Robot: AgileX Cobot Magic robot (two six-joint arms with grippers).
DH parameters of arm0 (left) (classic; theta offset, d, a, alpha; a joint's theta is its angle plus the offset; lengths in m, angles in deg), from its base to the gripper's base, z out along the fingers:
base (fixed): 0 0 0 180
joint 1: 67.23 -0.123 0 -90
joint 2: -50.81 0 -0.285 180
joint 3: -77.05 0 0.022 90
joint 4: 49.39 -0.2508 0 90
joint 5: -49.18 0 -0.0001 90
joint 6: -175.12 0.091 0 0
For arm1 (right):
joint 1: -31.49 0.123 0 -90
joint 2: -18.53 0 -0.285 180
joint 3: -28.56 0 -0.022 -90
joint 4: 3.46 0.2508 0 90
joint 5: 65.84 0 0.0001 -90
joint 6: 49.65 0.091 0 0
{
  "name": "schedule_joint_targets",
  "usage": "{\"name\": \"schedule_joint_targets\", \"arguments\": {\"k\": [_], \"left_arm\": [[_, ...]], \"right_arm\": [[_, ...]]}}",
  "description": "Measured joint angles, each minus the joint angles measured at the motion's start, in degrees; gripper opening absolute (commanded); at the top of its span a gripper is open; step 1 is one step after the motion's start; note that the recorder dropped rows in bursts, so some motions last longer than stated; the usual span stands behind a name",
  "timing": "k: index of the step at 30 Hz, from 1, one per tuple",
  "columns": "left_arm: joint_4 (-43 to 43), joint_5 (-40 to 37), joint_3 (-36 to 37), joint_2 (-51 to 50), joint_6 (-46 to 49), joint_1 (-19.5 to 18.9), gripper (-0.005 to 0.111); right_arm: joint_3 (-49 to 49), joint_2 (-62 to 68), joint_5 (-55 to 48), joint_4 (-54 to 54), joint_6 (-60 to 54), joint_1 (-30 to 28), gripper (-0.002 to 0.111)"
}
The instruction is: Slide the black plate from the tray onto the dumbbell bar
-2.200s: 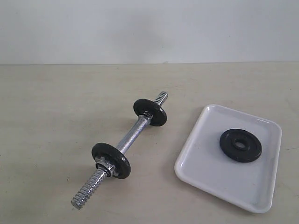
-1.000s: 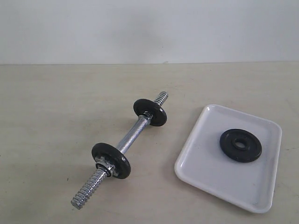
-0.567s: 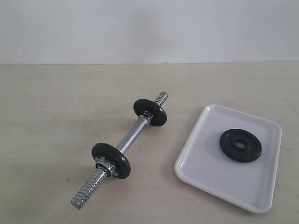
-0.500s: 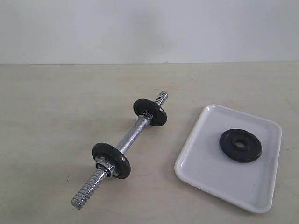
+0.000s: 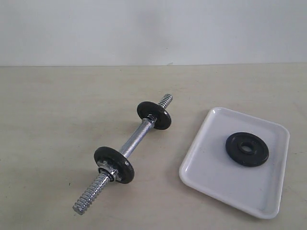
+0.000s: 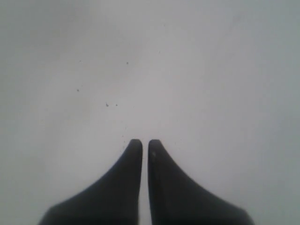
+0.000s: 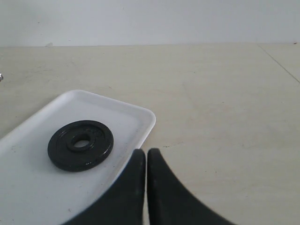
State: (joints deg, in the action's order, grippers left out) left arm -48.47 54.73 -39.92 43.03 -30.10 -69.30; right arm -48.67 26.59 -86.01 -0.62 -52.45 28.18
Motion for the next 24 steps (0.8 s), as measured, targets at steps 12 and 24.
{"name": "schedule_joint_targets", "arguments": {"k": [12, 24], "left_arm": [[-0.1, 1.0, 0.0, 0.0, 0.2, 0.0, 0.004], [-0.1, -5.6, -0.1, -0.1, 0.2, 0.0, 0.004]], "right_arm": [[0.0, 0.0, 0.0, 0.0, 0.0, 0.0, 0.000], [0.0, 0.0, 0.0, 0.0, 0.0, 0.0, 0.000]]}}
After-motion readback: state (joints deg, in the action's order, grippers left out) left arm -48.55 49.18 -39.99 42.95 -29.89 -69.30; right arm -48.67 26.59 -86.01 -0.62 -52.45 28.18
